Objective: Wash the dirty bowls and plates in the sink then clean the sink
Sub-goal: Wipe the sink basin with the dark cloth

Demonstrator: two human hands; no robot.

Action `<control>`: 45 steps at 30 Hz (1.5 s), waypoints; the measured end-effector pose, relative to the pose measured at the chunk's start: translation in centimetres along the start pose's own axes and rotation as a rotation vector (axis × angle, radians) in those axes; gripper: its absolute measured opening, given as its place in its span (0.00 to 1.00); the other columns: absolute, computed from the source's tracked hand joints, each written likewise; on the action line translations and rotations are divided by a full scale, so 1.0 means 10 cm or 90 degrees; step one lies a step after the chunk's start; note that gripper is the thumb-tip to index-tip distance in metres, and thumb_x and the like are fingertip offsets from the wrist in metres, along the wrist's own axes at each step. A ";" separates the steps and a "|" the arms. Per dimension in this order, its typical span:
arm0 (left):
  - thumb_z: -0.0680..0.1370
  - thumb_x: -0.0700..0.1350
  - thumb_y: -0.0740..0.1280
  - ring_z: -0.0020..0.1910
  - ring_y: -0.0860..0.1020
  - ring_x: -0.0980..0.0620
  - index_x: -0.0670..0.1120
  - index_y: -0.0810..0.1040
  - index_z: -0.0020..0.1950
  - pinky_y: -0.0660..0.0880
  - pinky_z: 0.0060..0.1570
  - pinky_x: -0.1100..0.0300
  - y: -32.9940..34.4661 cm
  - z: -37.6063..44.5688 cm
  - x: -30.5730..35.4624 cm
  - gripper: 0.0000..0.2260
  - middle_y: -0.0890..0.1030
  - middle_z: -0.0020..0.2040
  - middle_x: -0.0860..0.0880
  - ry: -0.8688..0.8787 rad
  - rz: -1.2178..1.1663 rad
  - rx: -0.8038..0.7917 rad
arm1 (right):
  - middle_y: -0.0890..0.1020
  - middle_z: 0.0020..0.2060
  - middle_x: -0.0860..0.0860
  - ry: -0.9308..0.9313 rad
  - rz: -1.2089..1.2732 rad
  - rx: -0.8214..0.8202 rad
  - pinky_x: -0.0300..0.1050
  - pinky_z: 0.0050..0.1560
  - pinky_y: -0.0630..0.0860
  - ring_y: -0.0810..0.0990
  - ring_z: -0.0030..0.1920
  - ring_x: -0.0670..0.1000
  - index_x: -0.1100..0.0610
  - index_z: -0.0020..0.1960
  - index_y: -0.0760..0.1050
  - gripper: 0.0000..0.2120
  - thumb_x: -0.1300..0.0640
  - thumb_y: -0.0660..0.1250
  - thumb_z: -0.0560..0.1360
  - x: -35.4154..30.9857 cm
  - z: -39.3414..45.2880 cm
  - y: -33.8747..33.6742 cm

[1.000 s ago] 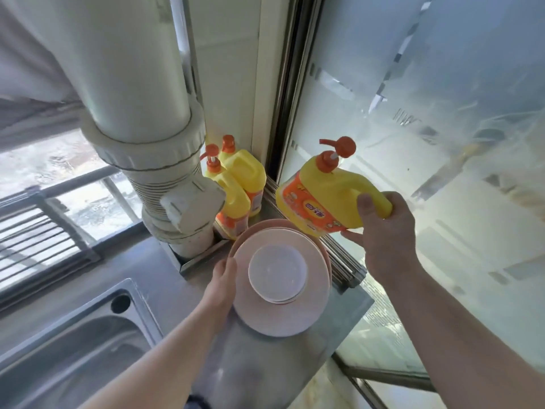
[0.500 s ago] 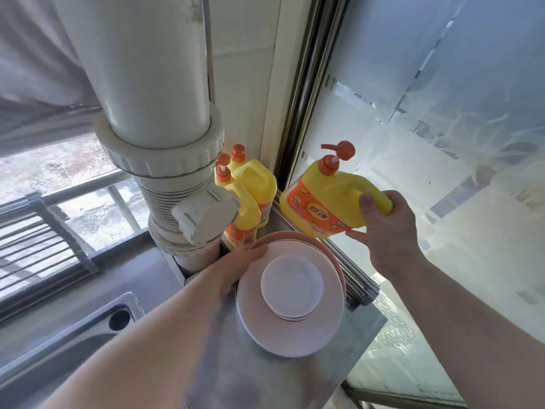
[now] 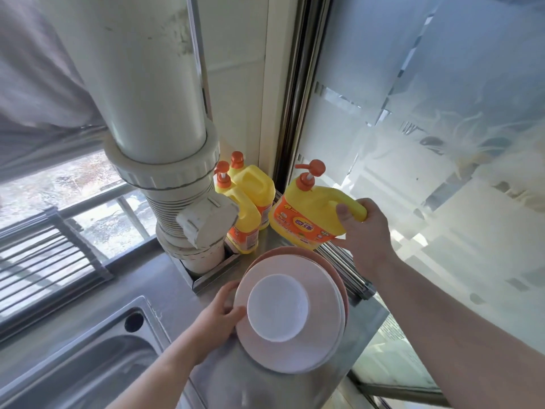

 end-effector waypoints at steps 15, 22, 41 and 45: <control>0.87 0.53 0.61 0.57 0.78 0.68 0.66 0.64 0.77 0.73 0.51 0.72 0.07 -0.10 1.96 0.19 0.77 0.63 0.64 0.219 -0.107 0.108 | 0.80 0.42 0.52 -0.063 -0.338 -0.012 0.52 0.44 0.75 0.79 0.45 0.54 0.50 0.45 0.72 0.16 0.38 0.69 0.78 0.26 0.20 0.42; 0.85 0.56 0.62 0.79 0.65 0.43 0.62 0.52 0.85 0.68 0.75 0.45 0.37 0.14 2.24 0.31 0.62 0.83 0.51 0.156 -0.072 0.096 | 0.78 0.45 0.53 -0.041 -0.391 -0.035 0.51 0.43 0.68 0.77 0.46 0.56 0.53 0.46 0.71 0.19 0.37 0.61 0.81 0.44 0.32 0.48; 0.82 0.46 0.73 0.29 0.76 0.61 0.55 0.82 0.37 0.70 0.33 0.68 -0.62 -1.30 -0.05 0.13 0.81 0.32 0.58 0.148 0.051 0.317 | 0.79 0.49 0.48 -0.509 -0.204 -0.323 0.38 0.52 0.76 0.79 0.49 0.47 0.57 0.54 0.78 0.08 0.64 0.68 0.76 -0.30 -2.47 1.04; 0.75 0.38 0.70 0.40 0.81 0.68 0.73 0.80 0.42 0.74 0.43 0.72 -0.32 -1.66 -1.43 0.25 0.82 0.36 0.67 0.040 0.184 0.199 | 0.70 0.52 0.38 -0.415 -0.482 -0.566 0.24 0.52 0.69 0.78 0.49 0.40 0.40 0.51 0.79 0.08 0.50 0.66 0.74 1.48 -3.58 1.80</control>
Point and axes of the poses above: each hand's wrist, its own z-axis towards the middle knuckle, its own y-axis out of the palm, x = y × z, the point moved 10 cm from there along z, towards the middle knuckle
